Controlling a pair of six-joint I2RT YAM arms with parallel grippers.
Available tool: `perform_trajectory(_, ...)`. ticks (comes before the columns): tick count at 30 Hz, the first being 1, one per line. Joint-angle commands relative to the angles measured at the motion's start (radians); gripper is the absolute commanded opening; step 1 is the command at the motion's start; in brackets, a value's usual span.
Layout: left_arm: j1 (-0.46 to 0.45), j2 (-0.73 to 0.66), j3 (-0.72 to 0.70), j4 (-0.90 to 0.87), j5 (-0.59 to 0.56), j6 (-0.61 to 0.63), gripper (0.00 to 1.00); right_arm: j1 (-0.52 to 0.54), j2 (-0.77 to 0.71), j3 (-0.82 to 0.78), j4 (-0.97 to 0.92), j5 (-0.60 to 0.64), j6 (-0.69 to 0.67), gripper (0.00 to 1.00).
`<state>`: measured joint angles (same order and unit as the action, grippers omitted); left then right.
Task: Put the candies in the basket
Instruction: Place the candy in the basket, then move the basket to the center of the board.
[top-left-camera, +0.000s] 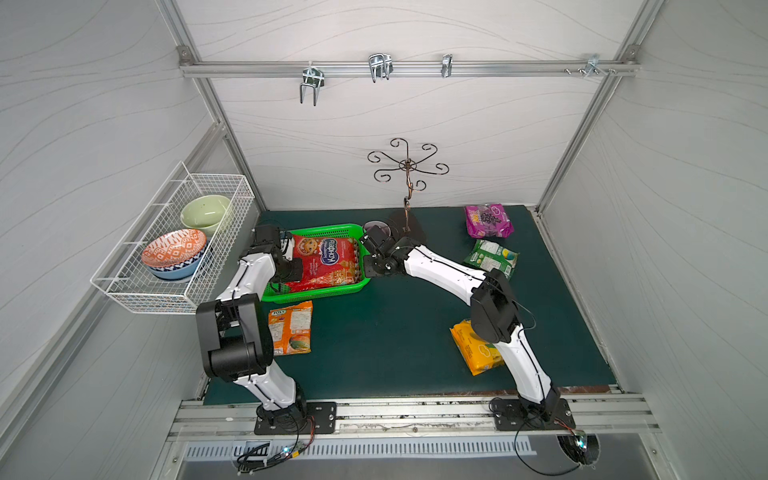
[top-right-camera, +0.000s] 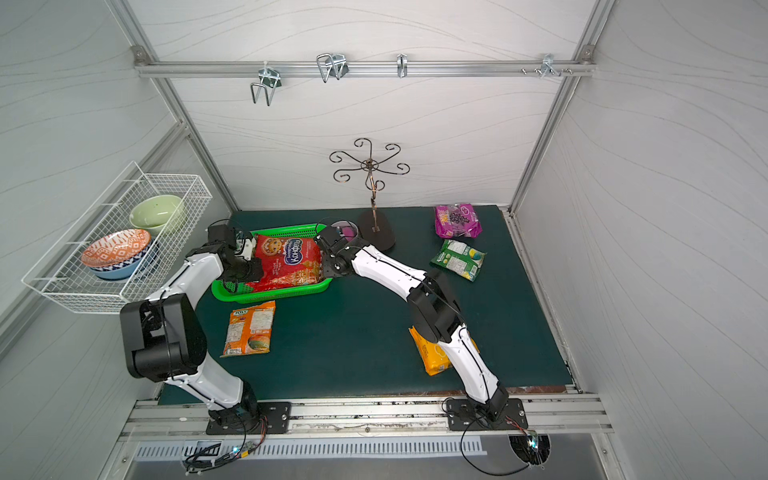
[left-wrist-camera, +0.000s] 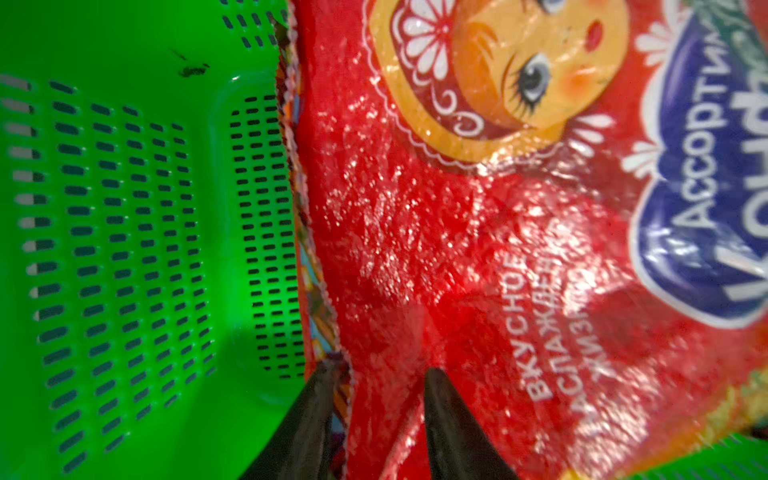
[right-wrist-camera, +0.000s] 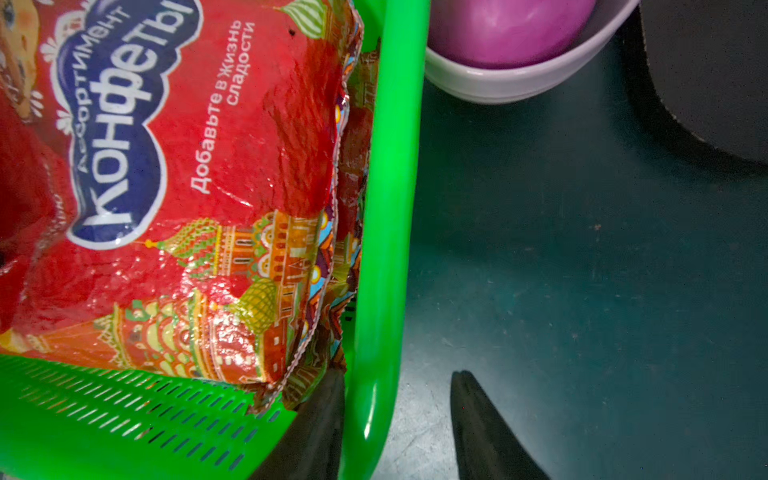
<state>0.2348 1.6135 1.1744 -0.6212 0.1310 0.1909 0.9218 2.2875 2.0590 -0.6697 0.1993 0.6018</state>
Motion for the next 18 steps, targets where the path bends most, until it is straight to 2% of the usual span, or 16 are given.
perform_trajectory(1,0.004,-0.090,-0.012,-0.049,0.097,0.045,0.40,0.005,0.030,0.001,-0.053,0.011,0.044,0.42)
perform_trajectory(7,-0.010,-0.143,0.011,-0.095,0.169,0.066,0.41,0.005,0.075,0.060,-0.070,0.006,0.089,0.43)
perform_trajectory(10,-0.010,-0.151,0.032,-0.114,0.184,0.055,0.41,0.005,0.103,0.094,-0.079,-0.010,0.112,0.31)
perform_trajectory(12,-0.010,-0.160,0.051,-0.128,0.196,0.053,0.42,0.005,0.109,0.091,-0.070,-0.035,0.124,0.31)
perform_trajectory(18,-0.010,-0.213,0.081,-0.124,0.204,0.057,0.43,0.014,0.082,0.061,-0.078,-0.073,0.153,0.14)
